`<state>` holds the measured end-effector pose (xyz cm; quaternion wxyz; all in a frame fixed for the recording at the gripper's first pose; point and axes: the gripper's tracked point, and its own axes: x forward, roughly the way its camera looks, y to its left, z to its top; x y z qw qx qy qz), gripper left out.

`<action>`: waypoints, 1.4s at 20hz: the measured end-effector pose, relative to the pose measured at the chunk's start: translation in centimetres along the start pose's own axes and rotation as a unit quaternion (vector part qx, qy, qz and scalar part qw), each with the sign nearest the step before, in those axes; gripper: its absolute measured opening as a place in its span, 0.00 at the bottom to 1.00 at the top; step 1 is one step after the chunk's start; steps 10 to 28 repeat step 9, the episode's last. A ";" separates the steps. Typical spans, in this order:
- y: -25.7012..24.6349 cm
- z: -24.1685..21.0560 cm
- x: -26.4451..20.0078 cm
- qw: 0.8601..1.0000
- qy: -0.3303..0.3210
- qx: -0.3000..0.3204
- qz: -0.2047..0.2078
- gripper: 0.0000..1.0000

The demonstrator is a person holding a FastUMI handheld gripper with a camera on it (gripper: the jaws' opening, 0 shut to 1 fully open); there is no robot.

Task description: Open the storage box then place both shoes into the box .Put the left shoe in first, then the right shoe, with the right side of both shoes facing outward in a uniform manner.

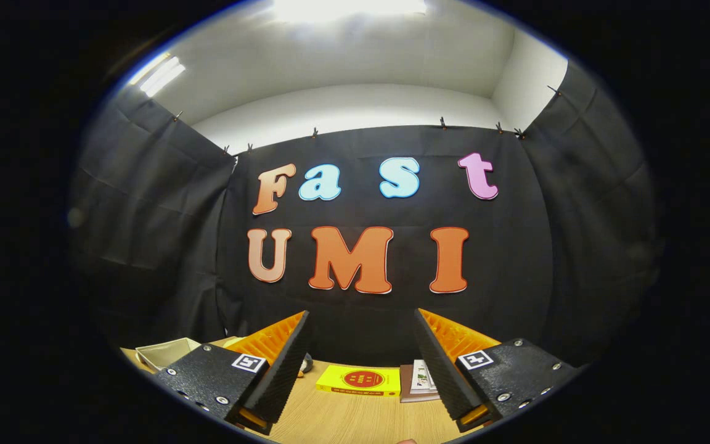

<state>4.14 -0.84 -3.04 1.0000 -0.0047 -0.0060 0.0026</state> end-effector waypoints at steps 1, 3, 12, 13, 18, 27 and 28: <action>-0.1 0.0 0.0 1.000 0.000 -0.003 -0.001 0.97; -0.3 0.2 -0.2 1.000 0.000 -0.005 -0.003 0.97; -1.3 0.6 -0.7 1.000 0.002 -0.007 -0.006 0.97; -1.3 0.6 -0.7 1.000 0.002 -0.007 -0.006 0.97; -1.3 0.6 -0.7 1.000 0.002 -0.007 -0.006 0.97; -1.3 0.6 -0.7 1.000 0.002 -0.007 -0.006 0.97; -1.3 0.6 -0.7 1.000 0.002 -0.007 -0.006 0.97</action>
